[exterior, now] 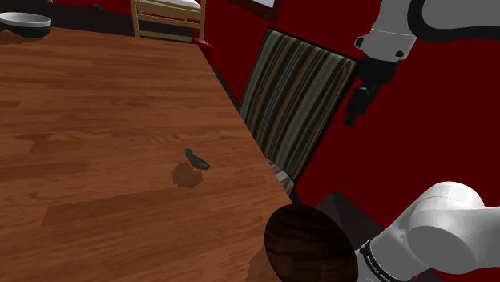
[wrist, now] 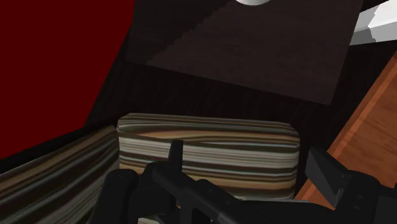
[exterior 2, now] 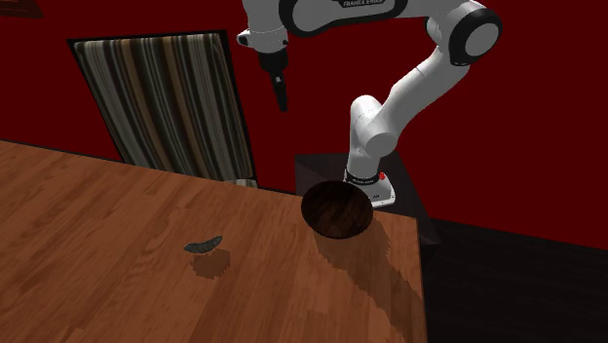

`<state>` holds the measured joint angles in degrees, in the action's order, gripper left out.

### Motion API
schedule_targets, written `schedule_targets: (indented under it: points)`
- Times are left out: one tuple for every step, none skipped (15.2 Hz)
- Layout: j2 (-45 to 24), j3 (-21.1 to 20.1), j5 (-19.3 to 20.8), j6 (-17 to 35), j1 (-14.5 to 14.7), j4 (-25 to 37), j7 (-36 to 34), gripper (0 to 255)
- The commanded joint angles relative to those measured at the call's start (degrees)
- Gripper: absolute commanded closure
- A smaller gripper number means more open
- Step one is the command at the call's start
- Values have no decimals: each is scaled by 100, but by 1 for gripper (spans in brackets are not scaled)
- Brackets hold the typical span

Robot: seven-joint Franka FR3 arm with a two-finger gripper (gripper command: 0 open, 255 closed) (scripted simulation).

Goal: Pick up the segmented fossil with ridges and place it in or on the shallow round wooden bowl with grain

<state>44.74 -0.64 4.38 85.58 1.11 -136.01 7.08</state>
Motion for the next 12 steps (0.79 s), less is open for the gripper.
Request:
schedule_targets:
  points:
    - [0, 0, 0, 0, 0, 0, 0, 0]
    - [-105, -100, -81, 97, 44, 2, -109, 0]
    - [-217, -199, -159, 194, 87, 12, -217, 0]
    - [-334, -297, -233, 292, 128, 27, -323, 0]
    - [-458, -396, -304, 390, 168, 50, -428, 0]
    - [-586, -494, -371, 487, 206, 79, -532, 0]
    - [-720, -590, -433, 584, 244, 114, -636, 0]
    - [-859, -687, -490, 680, 279, 157, -738, 0]
    - [-1003, -782, -543, 775, 314, 206, -841, 0]
    - [-1152, -876, -590, 869, 348, 261, -943, 0]
    - [-1305, -970, -632, 961, 379, 323, -1045, 0]
    - [-1463, -1062, -669, 1051, 409, 392, -1147, 0]
